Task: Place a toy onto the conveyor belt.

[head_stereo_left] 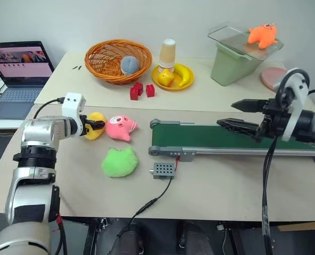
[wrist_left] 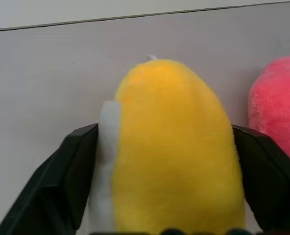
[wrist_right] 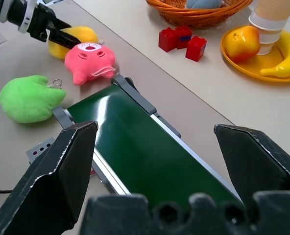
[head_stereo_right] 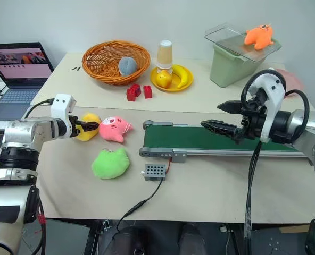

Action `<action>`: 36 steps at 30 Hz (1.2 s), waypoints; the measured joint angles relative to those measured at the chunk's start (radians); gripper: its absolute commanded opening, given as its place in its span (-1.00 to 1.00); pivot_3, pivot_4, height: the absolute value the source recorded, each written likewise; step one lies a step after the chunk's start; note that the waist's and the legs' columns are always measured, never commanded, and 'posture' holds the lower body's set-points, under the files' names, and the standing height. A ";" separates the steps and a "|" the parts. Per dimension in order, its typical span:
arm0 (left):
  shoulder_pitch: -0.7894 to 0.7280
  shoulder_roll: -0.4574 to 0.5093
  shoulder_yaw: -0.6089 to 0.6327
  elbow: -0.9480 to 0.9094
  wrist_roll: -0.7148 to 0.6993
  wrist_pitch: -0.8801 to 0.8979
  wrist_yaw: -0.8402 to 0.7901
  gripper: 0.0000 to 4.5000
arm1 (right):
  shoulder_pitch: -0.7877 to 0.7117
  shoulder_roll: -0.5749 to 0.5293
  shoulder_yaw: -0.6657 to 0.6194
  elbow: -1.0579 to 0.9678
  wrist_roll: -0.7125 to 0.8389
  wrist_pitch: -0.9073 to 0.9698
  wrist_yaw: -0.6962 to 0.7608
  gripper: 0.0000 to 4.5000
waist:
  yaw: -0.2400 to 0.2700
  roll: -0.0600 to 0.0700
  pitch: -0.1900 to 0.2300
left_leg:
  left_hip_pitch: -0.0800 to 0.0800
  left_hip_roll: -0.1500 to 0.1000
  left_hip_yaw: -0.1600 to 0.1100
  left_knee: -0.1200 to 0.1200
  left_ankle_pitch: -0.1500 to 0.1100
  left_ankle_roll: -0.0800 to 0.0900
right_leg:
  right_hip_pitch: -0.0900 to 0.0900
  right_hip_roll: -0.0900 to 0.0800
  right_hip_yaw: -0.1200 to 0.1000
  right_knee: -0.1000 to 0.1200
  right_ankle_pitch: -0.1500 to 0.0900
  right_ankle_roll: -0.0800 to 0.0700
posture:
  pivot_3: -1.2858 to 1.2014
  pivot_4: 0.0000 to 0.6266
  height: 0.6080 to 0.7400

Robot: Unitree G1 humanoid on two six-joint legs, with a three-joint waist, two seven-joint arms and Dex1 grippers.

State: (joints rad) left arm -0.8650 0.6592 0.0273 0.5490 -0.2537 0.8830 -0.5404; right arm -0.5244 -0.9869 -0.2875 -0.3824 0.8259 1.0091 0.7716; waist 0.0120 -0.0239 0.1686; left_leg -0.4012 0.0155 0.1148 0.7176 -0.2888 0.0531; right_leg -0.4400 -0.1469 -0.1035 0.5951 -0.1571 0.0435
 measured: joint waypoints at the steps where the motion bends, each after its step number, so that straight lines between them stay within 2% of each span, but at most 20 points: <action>1: -0.003 -0.001 0.000 0.008 0.002 -0.007 -0.001 0.13 | 0.000 0.000 -0.002 -0.003 0.003 0.002 -0.005 1.00 | 0.000 0.000 0.000 | 0.000 0.000 0.000 0.000 0.000 0.000 | 0.000 0.000 0.000 0.000 0.000 0.000 | 0.03 -0.52 0.90; 5: -0.028 -0.005 0.001 0.033 0.021 -0.031 -0.002 -0.47 | 0.009 0.000 -0.006 -0.014 0.019 0.011 -0.022 1.00 | 0.000 0.000 0.000 | 0.000 0.000 0.000 0.000 0.000 0.000 | 0.000 0.000 0.000 0.000 0.000 0.000 | 0.03 -0.52 0.90; 12: -0.043 -0.007 0.045 0.014 0.023 -0.027 0.027 -0.47 | 0.010 0.000 -0.006 -0.020 0.022 0.017 -0.036 1.00 | 0.000 0.000 0.000 | -0.002 0.000 -0.001 0.001 0.000 0.000 | -0.001 0.000 0.000 0.000 0.000 0.000 | 0.03 -0.52 0.90; 16: -0.128 -0.034 0.175 -0.076 -0.072 0.083 0.052 -0.47 | 0.036 0.000 -0.004 -0.021 0.023 0.017 -0.035 1.00 | 0.005 -0.002 0.001 | -0.005 0.001 -0.003 0.004 0.000 0.001 | -0.001 -0.001 -0.003 0.000 0.000 0.000 | 0.03 -0.52 0.90; 19: -0.208 -0.107 0.329 -0.158 -0.203 0.233 0.091 -0.47 | 0.054 0.014 -0.006 -0.032 0.033 0.021 -0.046 1.00 | 0.006 -0.002 0.001 | -0.005 0.001 -0.004 0.006 -0.002 0.003 | 0.001 -0.001 -0.002 0.000 0.000 0.001 | 0.03 -0.52 0.90; 20: -0.238 -0.166 0.414 -0.199 -0.273 0.321 0.121 -0.47 | 0.066 0.036 -0.006 -0.044 0.044 0.027 -0.062 1.00 | 0.005 -0.002 0.001 | -0.005 0.001 -0.004 0.007 -0.002 0.004 | 0.001 -0.001 -0.002 0.000 0.001 0.002 | 0.03 -0.52 0.90; 23: -0.259 -0.267 0.511 -0.262 -0.372 0.452 0.180 -0.47 | 0.068 0.076 0.002 -0.063 0.063 0.043 -0.101 1.00 | 0.000 -0.002 0.001 | -0.004 0.000 -0.004 0.008 -0.002 0.004 | 0.001 -0.001 -0.002 0.001 0.001 0.002 | 0.03 -0.52 0.90; 26: -0.261 -0.412 0.639 -0.317 -0.438 0.555 0.287 -0.47 | 0.046 0.161 0.004 -0.067 0.082 0.072 -0.194 1.00 | -0.006 -0.002 0.001 | -0.002 0.001 -0.004 0.009 -0.002 0.003 | 0.002 -0.001 0.000 0.001 0.001 0.002 | 0.03 -0.52 0.90; 36: -0.260 -0.733 0.810 -0.407 -0.511 0.621 0.532 -0.47 | -0.086 0.478 0.102 -0.131 0.140 0.150 -0.546 1.00 | -0.003 -0.002 0.001 | -0.003 0.000 -0.002 0.008 -0.001 0.003 | 0.000 0.000 0.000 0.002 0.001 0.001 | 0.03 -0.52 0.90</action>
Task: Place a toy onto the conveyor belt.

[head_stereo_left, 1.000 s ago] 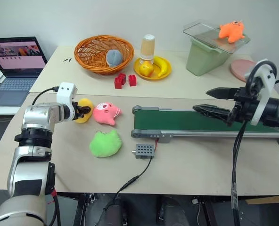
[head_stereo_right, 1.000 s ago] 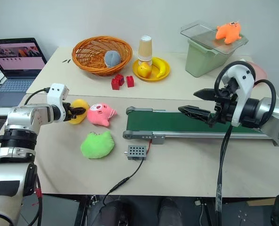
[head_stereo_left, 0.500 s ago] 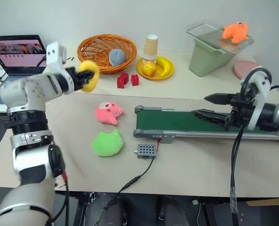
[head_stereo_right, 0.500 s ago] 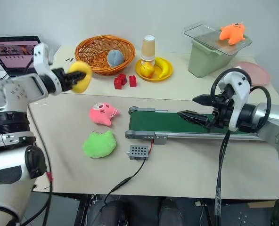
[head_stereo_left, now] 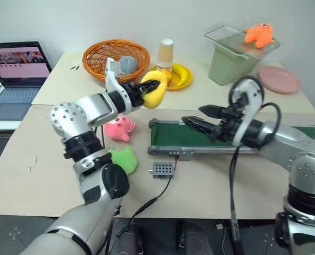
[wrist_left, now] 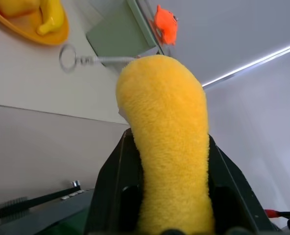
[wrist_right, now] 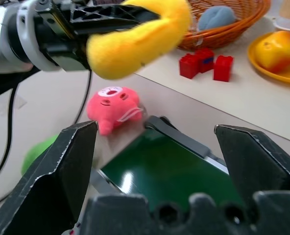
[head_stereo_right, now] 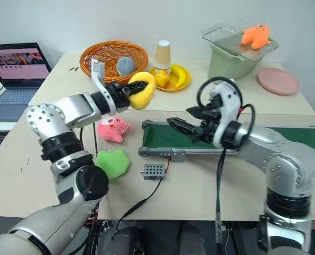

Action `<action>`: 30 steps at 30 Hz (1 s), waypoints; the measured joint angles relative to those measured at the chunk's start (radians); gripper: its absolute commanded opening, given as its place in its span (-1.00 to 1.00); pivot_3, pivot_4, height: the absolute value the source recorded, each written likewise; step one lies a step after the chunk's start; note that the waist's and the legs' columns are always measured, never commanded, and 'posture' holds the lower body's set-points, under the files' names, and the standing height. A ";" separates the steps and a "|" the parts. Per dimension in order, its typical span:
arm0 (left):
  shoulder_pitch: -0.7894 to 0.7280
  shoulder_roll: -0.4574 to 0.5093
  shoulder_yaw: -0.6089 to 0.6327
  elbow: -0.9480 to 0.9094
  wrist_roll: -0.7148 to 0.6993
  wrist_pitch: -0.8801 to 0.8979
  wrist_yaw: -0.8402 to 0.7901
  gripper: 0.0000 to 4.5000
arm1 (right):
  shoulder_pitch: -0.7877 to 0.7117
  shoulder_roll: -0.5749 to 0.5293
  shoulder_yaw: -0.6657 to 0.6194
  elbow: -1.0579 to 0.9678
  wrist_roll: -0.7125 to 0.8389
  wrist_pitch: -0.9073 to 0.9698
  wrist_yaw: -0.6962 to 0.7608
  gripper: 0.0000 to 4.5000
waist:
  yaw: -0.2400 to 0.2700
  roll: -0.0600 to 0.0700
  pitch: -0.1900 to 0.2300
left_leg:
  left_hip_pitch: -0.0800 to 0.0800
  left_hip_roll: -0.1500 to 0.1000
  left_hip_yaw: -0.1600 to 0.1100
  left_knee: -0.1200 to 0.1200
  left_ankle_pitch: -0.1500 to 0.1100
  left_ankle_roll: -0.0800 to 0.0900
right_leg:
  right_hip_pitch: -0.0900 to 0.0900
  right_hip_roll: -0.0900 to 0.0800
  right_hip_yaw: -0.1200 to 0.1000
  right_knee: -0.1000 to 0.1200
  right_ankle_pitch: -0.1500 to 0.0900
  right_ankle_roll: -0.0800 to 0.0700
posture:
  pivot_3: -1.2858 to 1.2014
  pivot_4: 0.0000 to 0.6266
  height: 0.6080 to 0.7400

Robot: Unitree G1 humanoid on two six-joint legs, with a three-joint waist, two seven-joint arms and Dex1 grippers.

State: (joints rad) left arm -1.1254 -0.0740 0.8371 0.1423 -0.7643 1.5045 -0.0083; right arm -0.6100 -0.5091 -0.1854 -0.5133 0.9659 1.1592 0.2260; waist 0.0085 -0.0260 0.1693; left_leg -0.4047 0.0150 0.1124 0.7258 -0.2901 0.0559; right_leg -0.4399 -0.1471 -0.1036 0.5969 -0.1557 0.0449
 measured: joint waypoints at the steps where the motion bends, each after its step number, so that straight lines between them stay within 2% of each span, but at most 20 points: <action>1: 0.000 -0.015 0.004 0.000 -0.008 0.000 0.009 -0.47 | -0.007 0.013 0.008 0.000 0.000 0.003 -0.019 1.00 | 0.002 0.000 0.000 | 0.000 0.000 0.000 0.000 0.000 0.000 | 0.000 0.000 -0.001 0.000 0.000 0.000 | 0.03 -0.52 0.90; 8: 0.014 -0.042 0.004 0.000 -0.033 -0.049 0.088 -0.47 | -0.022 0.096 0.020 0.014 -0.021 0.005 -0.146 1.00 | 0.002 0.000 0.000 | 0.000 0.000 0.000 0.000 0.000 0.000 | 0.000 0.000 0.000 0.000 0.000 0.000 | 0.03 -0.52 0.90; 30: 0.091 -0.038 -0.110 -0.001 -0.184 -0.148 0.195 -0.47 | -0.112 0.225 0.105 0.094 -0.090 0.000 -0.180 1.00 | -0.006 0.000 0.000 | 0.000 0.000 0.000 -0.001 0.000 0.000 | 0.000 0.000 -0.001 0.000 0.000 0.000 | 0.03 -0.52 0.90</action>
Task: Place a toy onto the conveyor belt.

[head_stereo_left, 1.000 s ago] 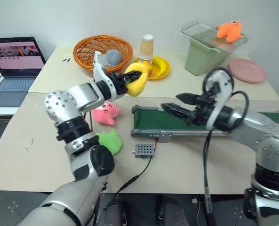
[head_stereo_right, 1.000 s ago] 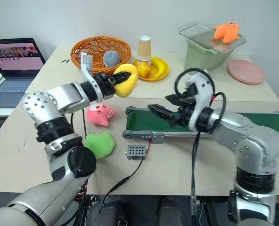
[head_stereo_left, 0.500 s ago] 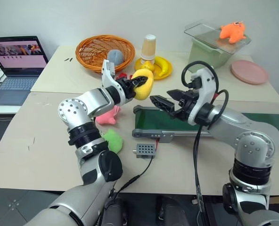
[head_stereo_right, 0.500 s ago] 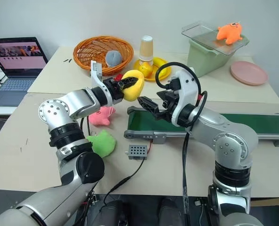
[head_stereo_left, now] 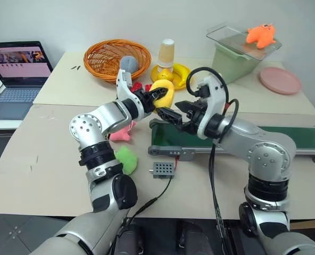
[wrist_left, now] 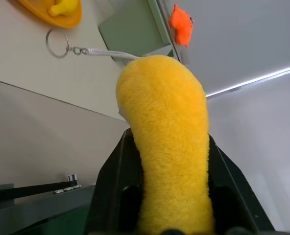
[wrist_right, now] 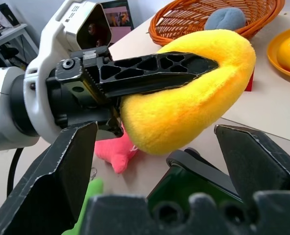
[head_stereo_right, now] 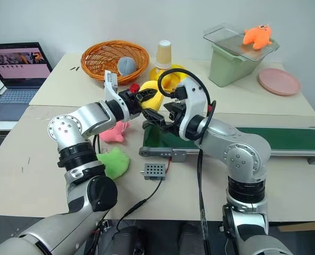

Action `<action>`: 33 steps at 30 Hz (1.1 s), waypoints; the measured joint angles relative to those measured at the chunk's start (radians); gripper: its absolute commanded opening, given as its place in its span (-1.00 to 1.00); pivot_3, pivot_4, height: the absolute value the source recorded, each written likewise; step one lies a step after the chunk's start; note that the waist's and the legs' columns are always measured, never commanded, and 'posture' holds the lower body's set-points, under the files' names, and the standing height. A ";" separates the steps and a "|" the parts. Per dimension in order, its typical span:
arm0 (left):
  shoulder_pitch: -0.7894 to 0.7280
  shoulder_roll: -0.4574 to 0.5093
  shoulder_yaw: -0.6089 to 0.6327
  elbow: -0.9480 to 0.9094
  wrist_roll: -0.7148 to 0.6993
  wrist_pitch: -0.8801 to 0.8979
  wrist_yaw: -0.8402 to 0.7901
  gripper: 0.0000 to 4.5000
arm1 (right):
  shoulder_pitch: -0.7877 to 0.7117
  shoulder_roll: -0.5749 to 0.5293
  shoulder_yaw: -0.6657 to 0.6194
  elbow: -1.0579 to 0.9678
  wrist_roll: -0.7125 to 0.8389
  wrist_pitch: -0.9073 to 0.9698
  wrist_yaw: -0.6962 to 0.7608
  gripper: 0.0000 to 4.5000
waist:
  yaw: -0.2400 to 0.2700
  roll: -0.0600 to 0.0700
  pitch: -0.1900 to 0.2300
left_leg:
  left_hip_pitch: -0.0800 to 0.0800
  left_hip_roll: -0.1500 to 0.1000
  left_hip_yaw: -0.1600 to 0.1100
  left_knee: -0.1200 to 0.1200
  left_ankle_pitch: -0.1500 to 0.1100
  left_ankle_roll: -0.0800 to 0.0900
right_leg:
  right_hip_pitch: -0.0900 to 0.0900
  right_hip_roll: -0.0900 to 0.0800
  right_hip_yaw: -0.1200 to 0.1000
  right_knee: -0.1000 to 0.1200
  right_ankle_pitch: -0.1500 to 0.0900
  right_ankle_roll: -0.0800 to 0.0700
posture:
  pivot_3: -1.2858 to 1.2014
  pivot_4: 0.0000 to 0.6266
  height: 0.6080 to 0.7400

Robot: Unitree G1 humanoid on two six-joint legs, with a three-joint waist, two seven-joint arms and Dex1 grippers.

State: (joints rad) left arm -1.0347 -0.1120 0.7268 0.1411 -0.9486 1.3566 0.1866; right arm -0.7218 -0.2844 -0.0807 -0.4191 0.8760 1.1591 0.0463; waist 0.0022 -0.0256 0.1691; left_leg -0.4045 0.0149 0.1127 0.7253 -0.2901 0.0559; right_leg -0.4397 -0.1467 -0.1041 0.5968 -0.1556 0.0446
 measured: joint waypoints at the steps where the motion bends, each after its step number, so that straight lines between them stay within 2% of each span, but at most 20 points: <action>1: 0.000 0.000 -0.002 0.000 -0.010 -0.001 0.010 -0.47 | 0.000 0.003 0.002 0.002 -0.005 -0.001 0.002 1.00 | 0.000 0.000 0.000 | 0.000 0.000 0.000 0.000 0.000 0.000 | 0.000 0.000 0.000 0.000 0.000 0.000 | 0.03 -0.52 0.90; 5: 0.004 0.000 -0.003 0.000 -0.056 -0.016 0.057 -0.47 | 0.000 0.013 0.010 0.015 -0.029 -0.012 0.019 1.00 | -0.001 0.000 0.000 | 0.000 0.000 0.000 0.000 0.000 0.000 | 0.000 0.000 0.000 0.000 0.000 0.000 | 0.03 -0.52 0.90; 6: 0.007 0.000 -0.003 -0.001 -0.073 -0.023 0.072 -0.50 | 0.000 0.017 0.011 0.018 -0.032 -0.019 0.023 0.77 | -0.002 0.000 0.000 | 0.000 0.000 0.000 0.000 0.000 0.000 | 0.000 0.000 0.000 0.000 0.000 0.000 | 0.03 -0.52 0.90; 7: 0.009 0.000 -0.003 -0.002 -0.084 -0.025 0.083 -0.50 | 0.000 0.020 0.012 0.020 -0.037 -0.022 0.029 0.72 | -0.002 0.000 0.000 | 0.000 0.000 0.000 0.000 0.000 0.000 | 0.000 0.000 0.000 0.000 0.000 0.000 | 0.03 -0.52 0.90; 18: 0.042 0.004 -0.049 -0.010 -0.235 -0.066 0.197 -0.50 | 0.000 0.033 0.016 0.051 -0.092 -0.053 0.052 -0.93 | -0.004 0.000 0.000 | 0.000 0.000 0.000 -0.001 0.000 0.000 | 0.000 0.000 0.000 -0.001 0.000 0.000 | 0.03 -0.52 0.90; 26: 0.075 0.012 -0.087 -0.010 -0.315 -0.116 0.241 -0.50 | 0.000 0.037 0.017 0.056 -0.113 -0.056 0.065 -0.97 | -0.004 0.000 0.000 | 0.001 0.000 0.000 -0.003 0.000 0.000 | 0.000 0.000 0.000 -0.002 0.000 0.000 | 0.03 -0.52 0.90; 27: 0.081 0.015 -0.093 -0.011 -0.327 -0.119 0.246 -0.23 | 0.000 0.037 0.018 0.056 -0.116 -0.056 0.066 -1.00 | -0.004 0.000 0.000 | 0.001 0.000 0.000 -0.004 0.000 -0.001 | 0.000 0.000 0.000 -0.002 0.000 0.000 | 0.03 -0.52 0.90; 28: 0.090 0.016 -0.097 -0.013 -0.338 -0.120 0.246 -0.17 | 0.000 0.036 0.018 0.056 -0.118 -0.056 0.068 -1.00 | -0.005 0.000 0.000 | 0.001 0.000 0.001 -0.004 0.000 -0.001 | 0.000 0.000 0.000 -0.002 0.000 0.000 | 0.03 -0.52 0.90; 31: 0.104 0.020 -0.119 -0.014 -0.370 -0.120 0.257 0.38 | 0.001 0.036 0.019 0.056 -0.125 -0.056 0.072 -1.00 | -0.004 0.000 0.000 | 0.001 -0.001 0.000 -0.004 0.000 -0.001 | 0.000 0.000 0.000 -0.002 0.000 0.000 | 0.03 -0.52 0.90; 32: 0.104 0.021 -0.125 -0.013 -0.387 -0.120 0.267 0.50 | 0.001 0.036 0.018 0.055 -0.126 -0.056 0.073 -1.00 | -0.004 0.000 0.000 | 0.001 -0.001 0.000 -0.004 0.000 -0.001 | 0.000 0.000 0.000 -0.002 0.000 0.000 | 0.03 -0.52 0.90; 33: 0.104 0.023 -0.132 -0.013 -0.396 -0.119 0.275 0.50 | 0.000 0.036 0.018 0.055 -0.127 -0.056 0.074 -1.00 | -0.004 0.000 0.000 | 0.001 -0.001 0.000 -0.004 0.000 -0.001 | 0.000 0.000 0.000 -0.002 0.000 0.000 | 0.03 -0.52 0.90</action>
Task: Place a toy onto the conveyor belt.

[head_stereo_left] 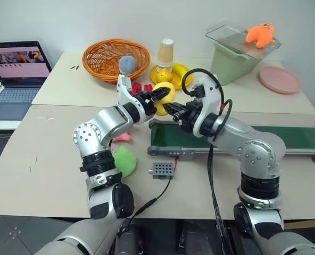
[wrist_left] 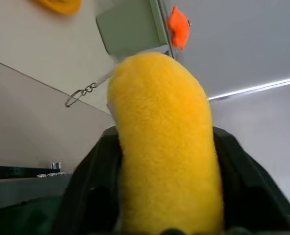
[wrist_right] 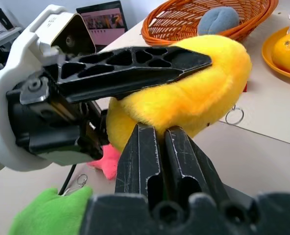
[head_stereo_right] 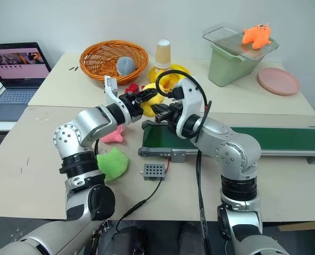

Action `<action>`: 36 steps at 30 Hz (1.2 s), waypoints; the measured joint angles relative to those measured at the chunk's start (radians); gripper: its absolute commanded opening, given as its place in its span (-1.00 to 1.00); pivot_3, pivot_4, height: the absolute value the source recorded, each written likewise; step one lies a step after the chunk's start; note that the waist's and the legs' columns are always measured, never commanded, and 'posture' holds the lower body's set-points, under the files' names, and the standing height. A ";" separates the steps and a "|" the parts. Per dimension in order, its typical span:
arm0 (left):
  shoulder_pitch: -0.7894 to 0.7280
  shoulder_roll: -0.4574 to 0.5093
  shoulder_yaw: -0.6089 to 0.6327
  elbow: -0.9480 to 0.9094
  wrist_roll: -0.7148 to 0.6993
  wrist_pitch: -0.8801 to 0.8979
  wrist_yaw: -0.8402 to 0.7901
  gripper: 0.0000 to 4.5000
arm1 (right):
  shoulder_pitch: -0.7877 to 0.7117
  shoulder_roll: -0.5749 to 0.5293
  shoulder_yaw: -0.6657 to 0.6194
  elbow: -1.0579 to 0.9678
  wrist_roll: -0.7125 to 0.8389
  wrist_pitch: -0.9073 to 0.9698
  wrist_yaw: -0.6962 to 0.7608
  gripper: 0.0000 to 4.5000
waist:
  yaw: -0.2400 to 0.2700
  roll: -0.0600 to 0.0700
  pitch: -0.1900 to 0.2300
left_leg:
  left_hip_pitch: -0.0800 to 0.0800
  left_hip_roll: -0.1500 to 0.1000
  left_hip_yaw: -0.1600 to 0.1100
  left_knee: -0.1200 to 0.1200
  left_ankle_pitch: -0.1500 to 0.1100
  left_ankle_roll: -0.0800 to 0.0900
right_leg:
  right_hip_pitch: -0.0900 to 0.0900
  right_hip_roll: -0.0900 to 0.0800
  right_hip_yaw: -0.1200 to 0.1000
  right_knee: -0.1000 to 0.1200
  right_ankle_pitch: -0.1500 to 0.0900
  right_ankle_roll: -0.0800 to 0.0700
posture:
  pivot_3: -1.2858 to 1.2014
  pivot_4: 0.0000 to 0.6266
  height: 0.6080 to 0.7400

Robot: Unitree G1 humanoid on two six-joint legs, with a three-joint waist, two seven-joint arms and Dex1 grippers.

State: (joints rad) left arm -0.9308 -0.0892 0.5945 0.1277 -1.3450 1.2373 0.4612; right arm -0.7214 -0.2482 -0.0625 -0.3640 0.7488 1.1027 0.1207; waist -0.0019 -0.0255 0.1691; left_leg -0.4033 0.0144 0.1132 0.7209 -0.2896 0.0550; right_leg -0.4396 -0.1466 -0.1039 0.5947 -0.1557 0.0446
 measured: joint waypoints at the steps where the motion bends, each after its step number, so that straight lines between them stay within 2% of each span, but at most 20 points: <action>1: 0.000 0.004 -0.009 0.001 -0.014 0.000 0.009 0.50 | 0.000 0.000 0.000 0.000 -0.001 0.000 0.001 -1.00 | 0.000 0.000 0.000 | 0.000 0.000 0.000 0.000 0.000 0.000 | 0.000 0.000 0.000 0.000 0.000 0.000 | 0.03 -0.52 0.90; 7: -0.015 0.126 -0.033 0.019 -0.122 -0.002 0.057 0.50 | 0.000 -0.008 0.000 -0.002 -0.003 -0.001 0.014 -1.00 | -0.006 0.000 0.000 | 0.001 0.000 0.000 -0.001 0.001 -0.001 | 0.000 0.000 0.000 0.001 0.000 0.000 | 0.03 -0.52 0.90; 10: -0.047 0.248 -0.056 0.025 -0.193 0.020 0.067 0.50 | 0.001 -0.045 0.001 -0.013 -0.004 -0.001 0.033 -1.00 | -0.007 0.000 0.000 | 0.002 0.000 0.000 -0.002 0.001 -0.001 | 0.000 0.000 0.001 0.000 0.000 0.000 | 0.03 -0.52 0.90; 14: -0.058 0.503 -0.137 0.025 -0.216 0.133 -0.024 0.50 | 0.011 -0.147 -0.004 -0.029 -0.012 0.003 0.076 -1.00 | -0.010 0.000 0.000 | 0.004 0.000 0.001 -0.006 0.001 -0.002 | -0.001 0.000 0.002 0.000 -0.001 -0.001 | 0.03 -0.52 0.90; 16: -0.059 0.614 -0.188 0.014 -0.200 0.189 -0.134 0.50 | 0.014 -0.194 -0.010 -0.042 -0.008 0.012 0.105 -1.00 | -0.010 0.000 0.000 | 0.005 -0.001 0.001 -0.008 0.002 -0.003 | -0.001 0.000 0.001 0.000 -0.002 -0.001 | 0.03 -0.52 0.90; 22: -0.072 0.829 -0.338 -0.135 -0.097 0.238 -0.565 0.50 | 0.023 -0.320 -0.019 -0.059 0.004 0.021 0.202 -1.00 | -0.011 0.001 0.000 | 0.005 0.000 0.003 -0.010 0.002 -0.004 | -0.001 0.000 0.001 0.000 -0.003 -0.001 | 0.03 -0.52 0.90; 24: -0.059 0.919 -0.407 -0.219 -0.012 0.191 -0.763 0.50 | 0.024 -0.386 -0.008 -0.066 0.002 0.021 0.254 -1.00 | -0.012 0.001 0.000 | 0.005 0.000 0.003 -0.010 0.002 -0.004 | -0.002 0.000 0.002 0.000 -0.004 -0.002 | 0.03 -0.52 0.90; 27: -0.009 1.043 -0.512 -0.309 0.150 0.053 -1.030 0.50 | 0.027 -0.557 0.066 -0.112 -0.034 0.015 0.360 -1.00 | -0.011 0.002 0.001 | 0.006 0.000 0.007 -0.012 0.003 -0.006 | -0.002 0.000 0.001 0.000 -0.005 -0.003 | 0.03 -0.52 0.90; 30: 0.008 1.072 -0.586 -0.318 0.273 -0.060 -1.196 0.50 | 0.032 -0.713 0.183 -0.175 -0.122 -0.040 0.468 -1.00 | -0.007 0.002 0.001 | 0.005 0.000 0.008 -0.011 0.003 -0.006 | -0.002 0.000 0.001 0.000 -0.008 0.001 | 0.03 -0.52 0.90; 32: 0.008 1.074 -0.620 -0.318 0.345 -0.129 -1.286 0.50 | 0.035 -0.831 0.301 -0.208 -0.246 -0.152 0.557 -1.00 | -0.006 0.002 0.001 | 0.005 0.000 0.007 -0.010 0.003 -0.006 | -0.003 0.000 0.002 -0.001 -0.010 0.003 | 0.03 -0.52 0.90; 34: 0.008 1.075 -0.634 -0.317 0.382 -0.161 -1.331 0.50 | 0.033 -0.874 0.354 -0.210 -0.329 -0.227 0.601 -1.00 | -0.007 0.002 0.001 | 0.004 0.000 0.006 -0.010 0.003 -0.006 | -0.004 0.000 0.003 -0.001 -0.010 0.003 | 0.03 -0.52 0.90; 36: 0.008 1.075 -0.662 -0.316 0.435 -0.199 -1.400 0.50 | 0.012 -0.909 0.437 -0.191 -0.496 -0.383 0.665 -1.00 | -0.011 0.002 0.001 | 0.004 0.001 0.005 -0.009 0.003 -0.006 | -0.006 0.000 0.004 0.000 -0.010 0.004 | 0.03 -0.52 0.90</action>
State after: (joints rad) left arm -0.9223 0.9859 -0.0673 -0.1880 -0.9095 1.0386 -0.9383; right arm -0.7092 -1.1574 0.3742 -0.5554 0.2527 0.7201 0.7857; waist -0.0127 -0.0239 0.1702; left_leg -0.3993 0.0154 0.1185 0.7118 -0.2868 0.0493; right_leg -0.4460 -0.1466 -0.0994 0.5949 -0.1661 0.0482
